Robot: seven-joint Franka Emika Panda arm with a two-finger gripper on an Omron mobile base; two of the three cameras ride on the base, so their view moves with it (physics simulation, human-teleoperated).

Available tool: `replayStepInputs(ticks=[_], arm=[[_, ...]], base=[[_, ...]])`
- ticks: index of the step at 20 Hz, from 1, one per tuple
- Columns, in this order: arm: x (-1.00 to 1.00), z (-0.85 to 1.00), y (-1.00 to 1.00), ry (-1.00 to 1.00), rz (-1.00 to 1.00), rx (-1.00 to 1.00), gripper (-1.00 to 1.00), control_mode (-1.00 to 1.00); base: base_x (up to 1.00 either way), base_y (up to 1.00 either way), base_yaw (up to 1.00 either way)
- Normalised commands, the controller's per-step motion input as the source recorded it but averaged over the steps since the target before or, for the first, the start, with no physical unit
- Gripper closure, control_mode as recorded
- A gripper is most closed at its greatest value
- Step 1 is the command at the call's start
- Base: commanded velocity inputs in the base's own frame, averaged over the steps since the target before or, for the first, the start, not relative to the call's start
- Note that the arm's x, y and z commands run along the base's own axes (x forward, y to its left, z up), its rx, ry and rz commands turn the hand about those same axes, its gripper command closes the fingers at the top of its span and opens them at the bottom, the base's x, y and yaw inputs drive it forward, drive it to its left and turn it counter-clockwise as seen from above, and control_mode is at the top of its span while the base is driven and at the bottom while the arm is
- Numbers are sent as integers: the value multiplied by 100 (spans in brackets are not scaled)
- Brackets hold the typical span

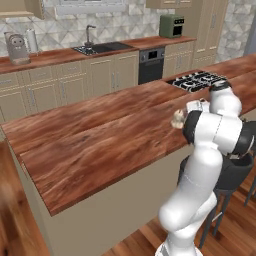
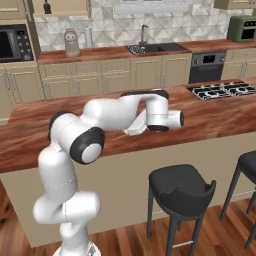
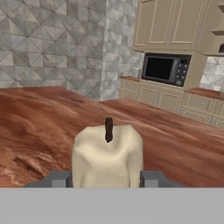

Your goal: Get the candle and the liquor from the cabinet and move them to the dining counter.

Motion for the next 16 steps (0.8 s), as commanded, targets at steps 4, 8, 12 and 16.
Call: replayStepInputs(ticks=[4,8,12,16], arm=[[29,-22,0,0,0,0,100,-100],[20,-24,0,0,0,0,100,-100],[22,-27,0,0,0,0,100,-100],[28,-24,0,0,0,0,100,-100]], base=[[0,0,0],[0,0,0],[0,0,0],[0,0,0]])
